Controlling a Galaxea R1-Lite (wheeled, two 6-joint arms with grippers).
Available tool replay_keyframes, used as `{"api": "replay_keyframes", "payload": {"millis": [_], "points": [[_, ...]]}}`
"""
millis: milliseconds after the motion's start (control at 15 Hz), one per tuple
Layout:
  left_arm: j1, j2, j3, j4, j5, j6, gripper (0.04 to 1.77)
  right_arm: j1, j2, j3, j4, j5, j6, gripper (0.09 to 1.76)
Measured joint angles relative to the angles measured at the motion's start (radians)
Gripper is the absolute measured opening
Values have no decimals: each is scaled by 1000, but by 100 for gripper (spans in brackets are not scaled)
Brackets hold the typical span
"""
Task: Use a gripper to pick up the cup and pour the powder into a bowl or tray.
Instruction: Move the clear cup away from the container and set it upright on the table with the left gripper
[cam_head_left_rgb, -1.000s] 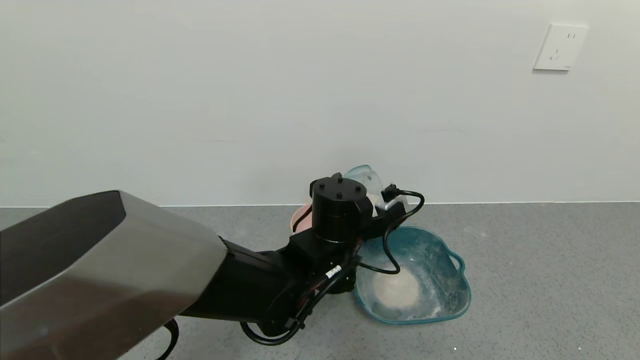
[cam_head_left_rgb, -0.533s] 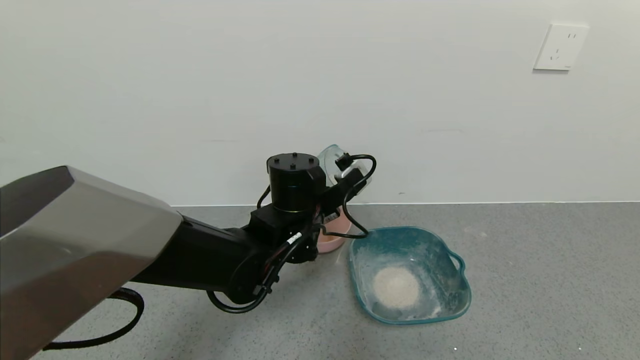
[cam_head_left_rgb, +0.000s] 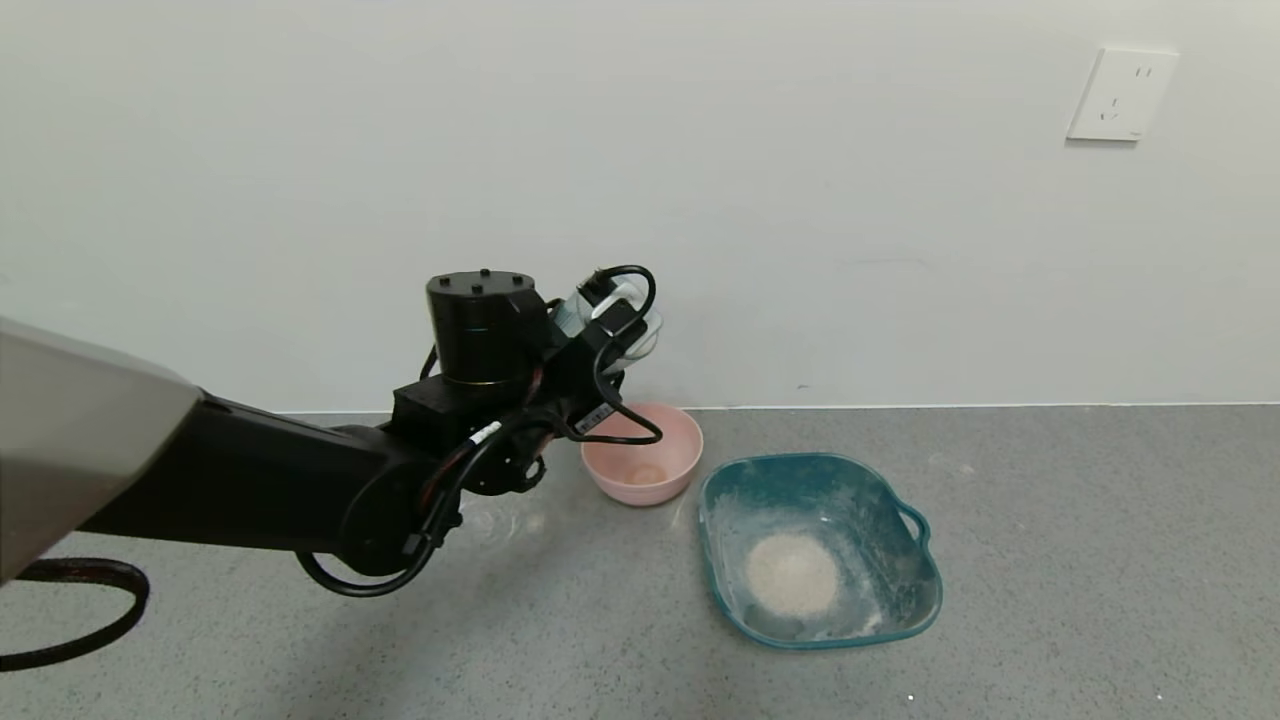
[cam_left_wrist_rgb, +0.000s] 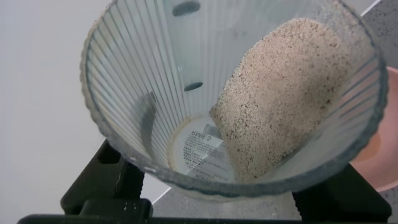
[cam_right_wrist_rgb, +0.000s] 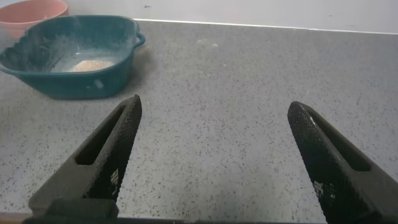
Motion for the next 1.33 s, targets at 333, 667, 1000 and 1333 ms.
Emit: {"api": "replay_keyframes", "payload": {"millis": [333, 667, 1000, 1333], "points": [[97, -96, 126, 30, -131, -193, 129, 0, 0, 0, -1, 0, 0, 171], [157, -124, 181, 20, -140, -472, 129, 0, 0, 0, 0, 0, 0, 171], [168, -134, 247, 16, -141, -663, 129, 0, 0, 0, 0, 0, 0, 171], [179, -128, 277, 13, -147, -737, 129, 0, 0, 0, 0, 0, 0, 171]]}}
